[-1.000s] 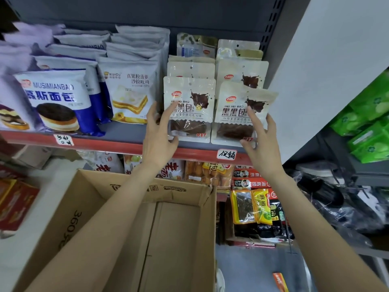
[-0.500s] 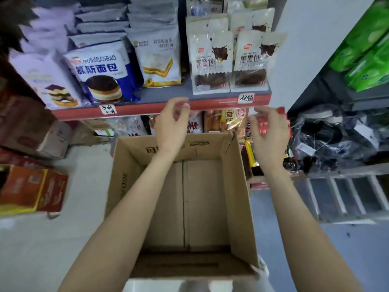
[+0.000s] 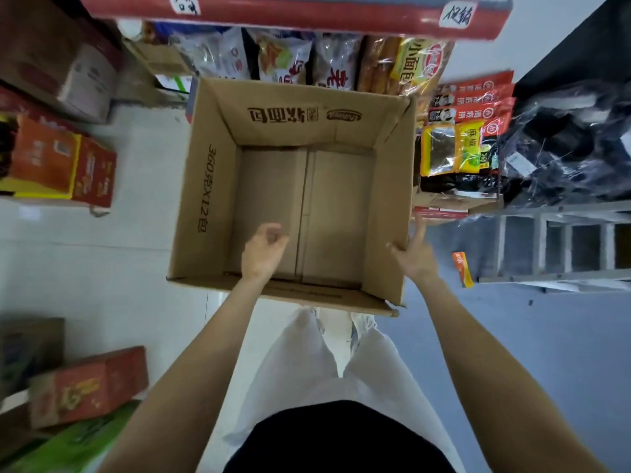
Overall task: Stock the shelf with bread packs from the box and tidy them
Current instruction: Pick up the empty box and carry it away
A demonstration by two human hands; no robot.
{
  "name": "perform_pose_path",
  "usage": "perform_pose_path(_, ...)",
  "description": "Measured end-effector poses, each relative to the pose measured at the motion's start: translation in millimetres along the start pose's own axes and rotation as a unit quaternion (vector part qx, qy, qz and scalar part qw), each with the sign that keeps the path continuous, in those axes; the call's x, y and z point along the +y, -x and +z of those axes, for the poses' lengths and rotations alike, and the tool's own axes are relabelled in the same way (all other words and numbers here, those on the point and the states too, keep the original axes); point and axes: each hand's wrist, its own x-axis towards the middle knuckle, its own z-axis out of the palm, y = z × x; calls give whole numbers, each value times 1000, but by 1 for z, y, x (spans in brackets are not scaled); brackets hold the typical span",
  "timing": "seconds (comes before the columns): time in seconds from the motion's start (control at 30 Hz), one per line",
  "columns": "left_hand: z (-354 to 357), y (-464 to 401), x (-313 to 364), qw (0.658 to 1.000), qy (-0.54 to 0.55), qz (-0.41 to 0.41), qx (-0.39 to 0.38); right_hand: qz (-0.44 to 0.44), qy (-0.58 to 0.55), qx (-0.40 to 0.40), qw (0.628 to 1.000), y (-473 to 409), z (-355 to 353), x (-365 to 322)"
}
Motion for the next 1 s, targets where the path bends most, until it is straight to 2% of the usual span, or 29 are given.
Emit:
perform_pose_path(0.13,24,38,-35,997,40,-48,55,6,16,-43,999,-8,5,8)
perform_pose_path(0.2,41,66,-49,986,78,-74,132,-3,9,-74,997,-12,4,9)
perform_pose_path(0.27,63,91,-60,952,175,-132,214,-23,-11,-102,995,-15,1,10)
perform_pose_path(0.3,73,100,-63,920,266,-183,221,-31,-23,-111,993,-16,-1,10)
perform_pose_path(0.37,90,109,-62,845,440,-271,139,-41,-57,-122,990,-9,-3,6)
perform_pose_path(0.43,103,110,-56,806,516,-285,52,-42,-90,-131,986,-2,-3,6)
perform_pose_path(0.53,123,103,-43,806,537,-247,31,-30,-135,-162,977,8,2,10)
perform_pose_path(0.7,119,104,-44,863,450,-202,109,-30,-173,-171,969,29,4,10)
perform_pose_path(0.83,84,131,-63,855,458,-184,160,-78,-203,-184,959,53,-4,-16)
perform_pose_path(1.0,45,171,-83,851,457,-155,207,-94,-211,-254,939,92,13,-50)
